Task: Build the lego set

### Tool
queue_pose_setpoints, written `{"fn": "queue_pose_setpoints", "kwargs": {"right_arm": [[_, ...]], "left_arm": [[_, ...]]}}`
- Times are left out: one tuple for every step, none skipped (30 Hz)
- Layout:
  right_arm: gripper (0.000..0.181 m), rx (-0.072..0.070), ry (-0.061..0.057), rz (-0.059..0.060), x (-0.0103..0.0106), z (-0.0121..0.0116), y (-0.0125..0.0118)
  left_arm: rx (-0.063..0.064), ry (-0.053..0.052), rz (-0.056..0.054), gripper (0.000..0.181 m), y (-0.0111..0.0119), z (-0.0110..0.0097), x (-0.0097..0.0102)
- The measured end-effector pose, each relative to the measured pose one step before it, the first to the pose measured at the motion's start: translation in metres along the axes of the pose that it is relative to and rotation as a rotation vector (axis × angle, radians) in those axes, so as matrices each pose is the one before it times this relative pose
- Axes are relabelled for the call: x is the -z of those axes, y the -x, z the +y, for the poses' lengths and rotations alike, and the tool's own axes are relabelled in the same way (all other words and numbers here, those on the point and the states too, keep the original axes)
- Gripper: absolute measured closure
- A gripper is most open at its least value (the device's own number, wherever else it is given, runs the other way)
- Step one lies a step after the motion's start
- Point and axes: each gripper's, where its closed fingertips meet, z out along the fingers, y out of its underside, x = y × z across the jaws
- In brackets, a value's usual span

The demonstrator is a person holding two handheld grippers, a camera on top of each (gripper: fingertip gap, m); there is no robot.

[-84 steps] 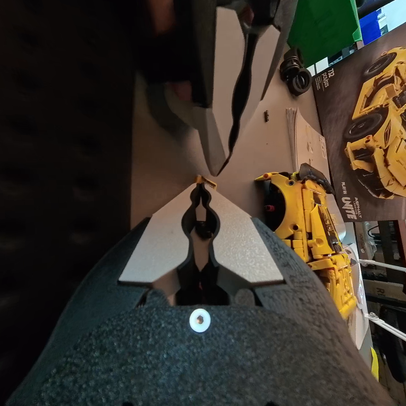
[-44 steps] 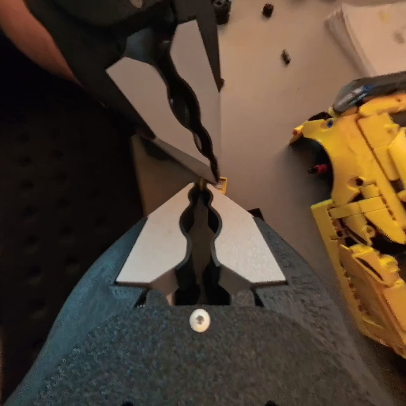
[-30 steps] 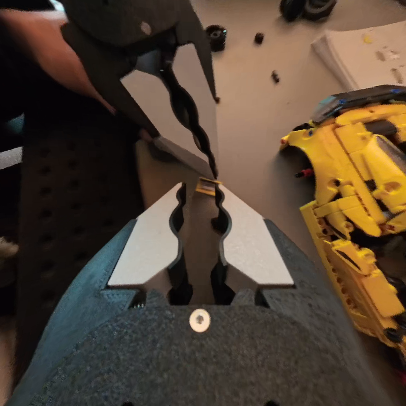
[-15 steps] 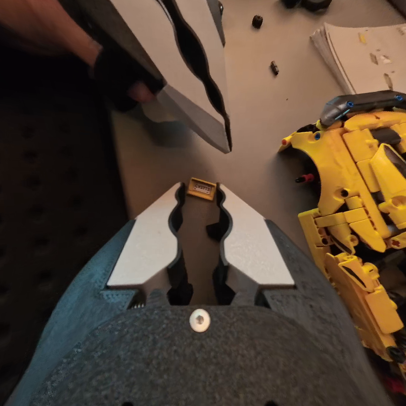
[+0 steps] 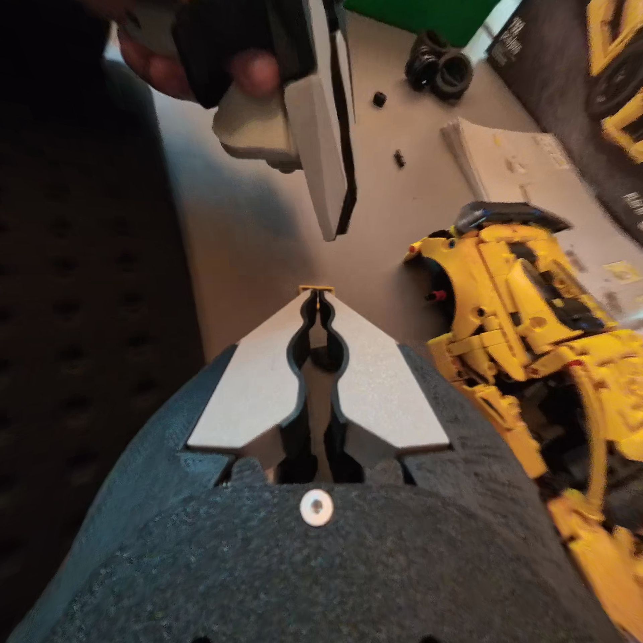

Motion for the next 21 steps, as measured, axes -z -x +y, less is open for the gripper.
{"fn": "queue_pose_setpoints", "kwargs": {"right_arm": [[0.176, -0.0343, 0.0095, -0.0413, -0.00061, 0.00224, 0.00311], [0.168, -0.0143, 0.0199, -0.0186, -0.00129, 0.00359, 0.0003], [0.162, -0.0144, 0.0087, -0.0088, -0.00122, 0.00212, -0.00074], [0.155, -0.0227, -0.0004, -0.0171, -0.00166, 0.00023, 0.00047], [0.149, -0.0113, -0.0002, -0.0251, -0.00162, -0.00086, 0.00122], [0.144, 0.0035, -0.0049, -0.0075, -0.00085, -0.00209, -0.00159], [0.143, 0.0073, -0.012, 0.0, -0.00039, -0.00256, -0.00234], [0.143, 0.0078, -0.018, 0.0031, -0.00023, -0.00283, -0.00333], [0.147, 0.0091, -0.0186, 0.0069, 0.0004, -0.00265, -0.00536], [0.152, -0.0176, -0.0051, 0.0024, 0.00174, -0.00162, -0.00562], [0.156, -0.0528, 0.0098, -0.0204, 0.00259, -0.00068, -0.00287], [0.156, -0.0635, 0.0219, -0.047, 0.00153, 0.00037, -0.00028], [0.156, -0.062, 0.0367, -0.0633, -0.00067, 0.00272, 0.00122], [0.15, -0.0452, 0.0449, -0.0789, -0.00242, 0.00399, 0.003], [0.136, -0.0424, 0.0422, -0.0757, -0.00394, 0.0038, 0.00378], [0.132, -0.0258, 0.0381, -0.0472, -0.00441, 0.00322, 0.00127], [0.133, 0.0058, 0.0201, -0.0143, -0.00366, 0.00133, -0.00074], [0.137, 0.0358, 0.0038, 0.0143, -0.00263, 0.0003, -0.00091], [0.14, 0.0444, 0.0182, 0.0213, -0.00207, 0.00242, 0.0002], [0.139, 0.0454, 0.0101, 0.025, -0.00105, 0.00115, 0.00062], [0.139, 0.0402, 0.007, 0.031, -0.00101, 0.00055, -0.00053]], "left_arm": [[0.0154, -0.0105, -0.0018, 0.153, 0.00041, 0.00069, 0.00275], [0.0062, -0.0133, -0.0093, 0.153, 0.00062, 0.00064, 0.00299], [-0.0055, -0.0108, -0.0154, 0.153, 0.00069, 0.00105, 0.00334], [-0.0162, -0.0101, -0.0238, 0.153, 0.00118, 0.00102, 0.00363], [-0.0252, -0.0147, -0.0321, 0.153, 0.00239, 0.00031, 0.00418], [-0.031, -0.0244, -0.0366, 0.154, 0.0033, -0.0011, 0.00448], [-0.0304, -0.0364, -0.0312, 0.157, 0.00321, -0.00247, 0.0044], [-0.0208, -0.0483, -0.0148, 0.16, 0.0015, -0.00396, 0.00374], [-0.0078, -0.0508, 0.008, 0.164, -0.00142, -0.00442, 0.00224], [-0.0047, -0.0353, 0.0325, 0.17, -0.00502, -0.00316, 0.00012], [-0.0082, -0.0098, 0.0436, 0.173, -0.00677, -0.00079, -0.00187], [-0.0121, 0.0151, 0.0298, 0.173, -0.00474, 0.00174, -0.00314], [-0.0228, 0.0268, 0.002, 0.174, -0.00084, 0.00276, -0.00345], [-0.0351, 0.0231, -0.0223, 0.175, 0.00225, 0.00231, -0.00304], [-0.0382, 0.0132, -0.0343, 0.177, 0.00389, 0.00109, -0.00223], [-0.0318, 0.0022, -0.0305, 0.18, 0.00357, -0.00002, -0.00189], [-0.0238, -0.0111, -0.0174, 0.181, 0.00198, -0.00111, -0.00156], [-0.0182, -0.0225, -0.0087, 0.181, 0.00108, -0.00151, -0.00155], [-0.0161, -0.0209, -0.008, 0.181, 0.0012, -0.00048, -0.00136], [-0.0134, -0.0065, -0.0099, 0.181, 0.00165, 0.00067, -0.00064], [-0.0068, 0.001, -0.0079, 0.181, 0.00154, 0.00055, 0.0002]]}}
